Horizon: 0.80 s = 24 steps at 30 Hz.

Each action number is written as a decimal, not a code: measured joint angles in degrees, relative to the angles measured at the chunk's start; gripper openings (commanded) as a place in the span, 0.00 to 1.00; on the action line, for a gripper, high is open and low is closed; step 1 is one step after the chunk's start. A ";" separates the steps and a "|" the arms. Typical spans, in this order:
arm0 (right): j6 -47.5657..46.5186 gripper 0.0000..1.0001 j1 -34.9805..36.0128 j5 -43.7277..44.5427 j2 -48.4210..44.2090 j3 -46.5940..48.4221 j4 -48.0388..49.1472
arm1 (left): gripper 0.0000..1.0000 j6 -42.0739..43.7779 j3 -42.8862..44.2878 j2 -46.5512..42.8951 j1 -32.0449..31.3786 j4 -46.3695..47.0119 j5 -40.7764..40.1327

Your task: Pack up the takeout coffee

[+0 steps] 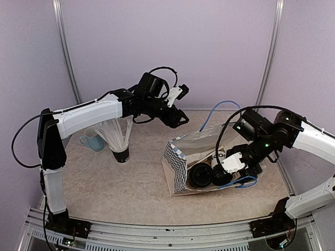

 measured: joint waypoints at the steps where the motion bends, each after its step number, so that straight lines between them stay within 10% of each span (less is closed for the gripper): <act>1: 0.02 0.72 0.07 0.20 -0.70 -1.07 0.35 | 0.70 0.00 0.00 0.50 0.02 0.11 0.61; 24: 4.35 0.82 0.42 4.85 -0.33 -9.92 11.58 | 0.65 0.52 -2.12 5.31 0.02 0.39 16.31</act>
